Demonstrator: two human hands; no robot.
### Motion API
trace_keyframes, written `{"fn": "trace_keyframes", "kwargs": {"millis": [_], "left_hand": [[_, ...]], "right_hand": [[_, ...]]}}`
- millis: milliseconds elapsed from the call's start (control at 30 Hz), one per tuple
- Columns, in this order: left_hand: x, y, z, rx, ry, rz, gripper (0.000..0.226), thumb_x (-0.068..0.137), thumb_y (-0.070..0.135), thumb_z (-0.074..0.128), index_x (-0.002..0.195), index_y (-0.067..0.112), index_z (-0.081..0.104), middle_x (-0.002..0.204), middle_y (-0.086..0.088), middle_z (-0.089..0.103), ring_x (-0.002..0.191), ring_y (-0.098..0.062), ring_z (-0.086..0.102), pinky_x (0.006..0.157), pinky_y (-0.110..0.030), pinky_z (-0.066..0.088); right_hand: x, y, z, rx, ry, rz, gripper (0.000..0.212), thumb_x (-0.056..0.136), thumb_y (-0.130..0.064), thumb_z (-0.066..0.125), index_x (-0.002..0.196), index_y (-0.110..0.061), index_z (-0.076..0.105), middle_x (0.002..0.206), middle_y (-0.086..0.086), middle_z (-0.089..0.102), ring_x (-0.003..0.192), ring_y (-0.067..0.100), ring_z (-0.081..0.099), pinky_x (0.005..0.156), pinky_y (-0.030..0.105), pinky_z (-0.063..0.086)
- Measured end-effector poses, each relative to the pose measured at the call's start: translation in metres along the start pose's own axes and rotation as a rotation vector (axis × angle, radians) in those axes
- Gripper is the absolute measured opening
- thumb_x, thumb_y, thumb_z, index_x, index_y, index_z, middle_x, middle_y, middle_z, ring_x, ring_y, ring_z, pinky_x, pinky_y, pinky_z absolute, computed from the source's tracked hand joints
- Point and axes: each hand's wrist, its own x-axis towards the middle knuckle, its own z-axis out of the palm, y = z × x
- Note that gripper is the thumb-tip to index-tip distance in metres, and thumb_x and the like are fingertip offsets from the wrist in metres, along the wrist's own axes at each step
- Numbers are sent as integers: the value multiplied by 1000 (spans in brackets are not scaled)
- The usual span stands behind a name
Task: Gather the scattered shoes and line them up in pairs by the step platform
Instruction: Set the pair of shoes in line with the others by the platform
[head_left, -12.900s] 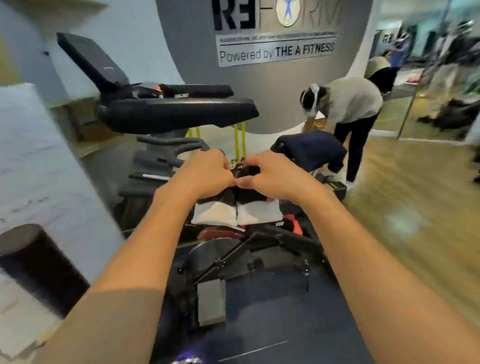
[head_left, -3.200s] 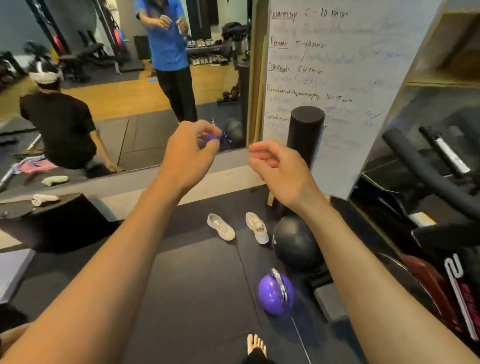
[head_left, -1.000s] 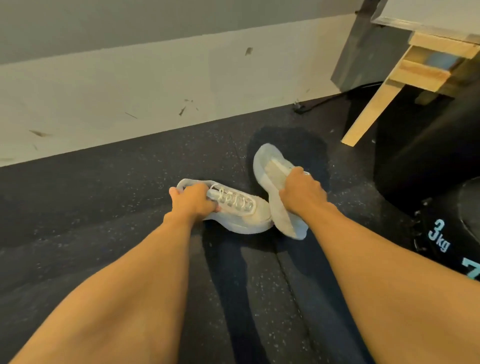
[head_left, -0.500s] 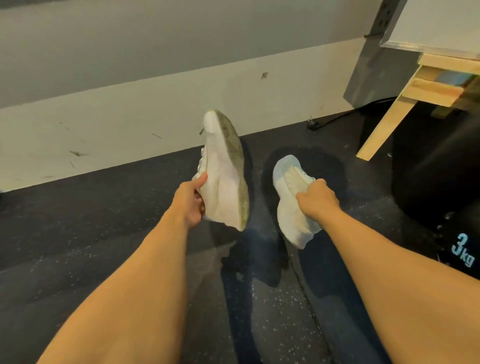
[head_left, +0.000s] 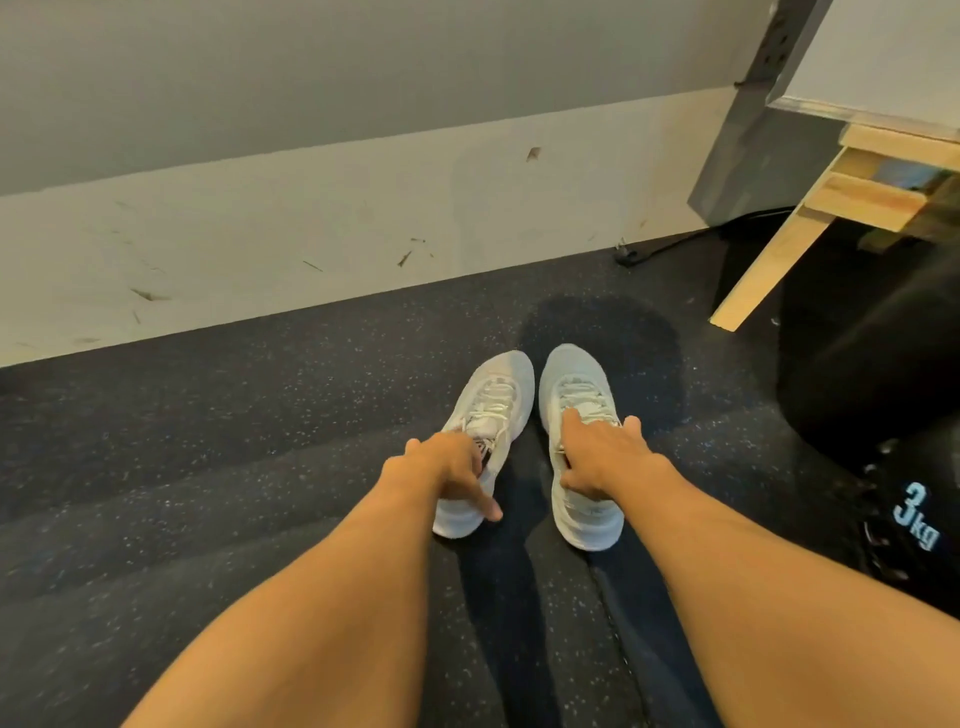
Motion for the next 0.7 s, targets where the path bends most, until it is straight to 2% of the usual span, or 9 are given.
{"fn": "trace_keyframes", "kwargs": {"millis": [33, 100, 167, 233, 367, 433, 533, 600, 700], "left_hand": [[0, 2, 7, 80, -8, -5, 33, 65, 48, 79, 87, 34, 60, 108, 1, 59, 107, -32, 53, 81, -41, 46], [4, 7, 16, 142, 6, 7, 36, 78, 28, 71, 111, 26, 56, 120, -5, 56, 110, -33, 54, 82, -40, 46], [6, 14, 11, 75, 13, 42, 31, 78, 19, 67, 108, 17, 58, 117, -15, 58, 108, -38, 56, 88, -46, 48], [11, 23, -7, 1, 4, 81, 36, 73, 20, 70, 105, 8, 62, 112, -21, 61, 105, -40, 58, 91, -52, 50], [16, 50, -50, -22, 66, 135, 26, 67, 29, 78, 88, 20, 68, 84, -2, 61, 92, -29, 59, 74, -36, 48], [17, 61, -67, -49, 139, 146, 35, 65, 35, 79, 94, 19, 68, 88, -3, 58, 91, -29, 58, 76, -38, 50], [15, 72, -90, -67, 210, 138, 49, 65, 35, 79, 107, 13, 64, 97, -8, 57, 90, -31, 57, 82, -46, 52], [15, 74, -101, -99, 216, 146, 47, 71, 30, 77, 110, 9, 63, 99, -10, 57, 89, -29, 56, 78, -42, 50], [5, 76, -116, -136, 196, 179, 38, 76, 25, 73, 108, 7, 65, 102, -11, 60, 86, -27, 55, 72, -37, 45]], "right_hand": [[0, 2, 2, 2, -73, 17, 67, 86, -34, 62, 138, -16, 25, 136, 11, 49, 119, 34, 47, 99, 48, 26], [-2, 7, 6, 28, -242, 60, 80, 82, -35, 69, 142, -19, 19, 143, 13, 40, 128, 38, 40, 106, 51, 24], [-3, 7, 10, 53, -313, 75, 72, 85, -29, 65, 142, -20, 21, 145, 14, 37, 128, 38, 41, 106, 49, 33], [-2, 5, 8, 102, -246, 54, 58, 90, -27, 55, 141, -17, 28, 142, 15, 40, 124, 36, 44, 100, 44, 41], [3, -3, -15, 280, -103, 63, 37, 86, -26, 53, 121, -15, 51, 120, 10, 57, 95, 27, 51, 77, 37, 40], [9, -4, -34, 311, -81, 79, 36, 85, -23, 55, 119, -12, 55, 111, 10, 59, 89, 26, 50, 74, 36, 38], [13, -1, -63, 327, -66, 105, 37, 84, -25, 59, 118, -11, 56, 80, 5, 51, 72, 23, 49, 69, 38, 40], [14, 3, -78, 357, -102, 111, 38, 81, -25, 62, 114, -12, 53, 77, 6, 47, 66, 22, 47, 68, 40, 45], [4, 8, -99, 382, -176, 97, 45, 73, -27, 74, 109, -15, 49, 81, 6, 47, 71, 24, 52, 69, 42, 51]]}}
